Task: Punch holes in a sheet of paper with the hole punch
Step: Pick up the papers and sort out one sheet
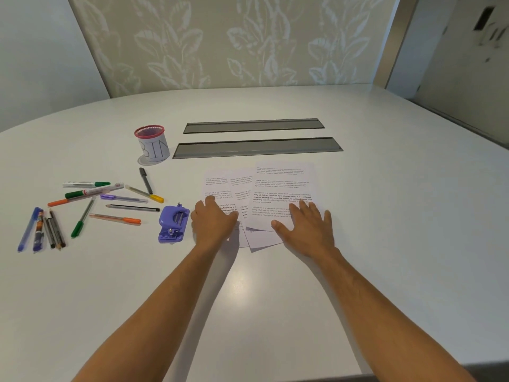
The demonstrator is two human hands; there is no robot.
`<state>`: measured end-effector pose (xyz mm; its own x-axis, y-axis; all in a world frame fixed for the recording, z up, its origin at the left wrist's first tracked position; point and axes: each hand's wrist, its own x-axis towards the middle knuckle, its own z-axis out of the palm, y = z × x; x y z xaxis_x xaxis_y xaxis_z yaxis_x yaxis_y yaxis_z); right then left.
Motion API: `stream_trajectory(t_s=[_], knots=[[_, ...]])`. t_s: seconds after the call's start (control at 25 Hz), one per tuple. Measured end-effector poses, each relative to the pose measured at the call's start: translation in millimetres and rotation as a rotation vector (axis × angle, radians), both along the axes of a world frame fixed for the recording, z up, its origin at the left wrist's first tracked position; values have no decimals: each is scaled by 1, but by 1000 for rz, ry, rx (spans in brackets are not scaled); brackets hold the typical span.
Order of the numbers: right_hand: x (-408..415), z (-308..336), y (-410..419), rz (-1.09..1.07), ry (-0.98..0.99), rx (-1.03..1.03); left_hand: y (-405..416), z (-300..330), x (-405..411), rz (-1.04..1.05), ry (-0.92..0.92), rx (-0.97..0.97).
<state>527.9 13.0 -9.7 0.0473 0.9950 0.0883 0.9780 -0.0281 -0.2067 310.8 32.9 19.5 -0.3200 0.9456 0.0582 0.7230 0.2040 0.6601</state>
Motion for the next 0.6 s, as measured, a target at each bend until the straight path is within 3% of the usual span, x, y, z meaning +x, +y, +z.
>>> stream_trajectory(t_s=[0.12,0.24,0.44,0.6], knots=[[-2,-1,0,5,0,2,-3,-5,12,26,261,-49],[-1,-1,0,4,-9,12,-1,-6,19,47,238,-68],[0,-2,-1,29,16,6,12,5,8,148,-40,-132],[0,-3,-2,43,33,32,19,13,2,142,-521,-91]])
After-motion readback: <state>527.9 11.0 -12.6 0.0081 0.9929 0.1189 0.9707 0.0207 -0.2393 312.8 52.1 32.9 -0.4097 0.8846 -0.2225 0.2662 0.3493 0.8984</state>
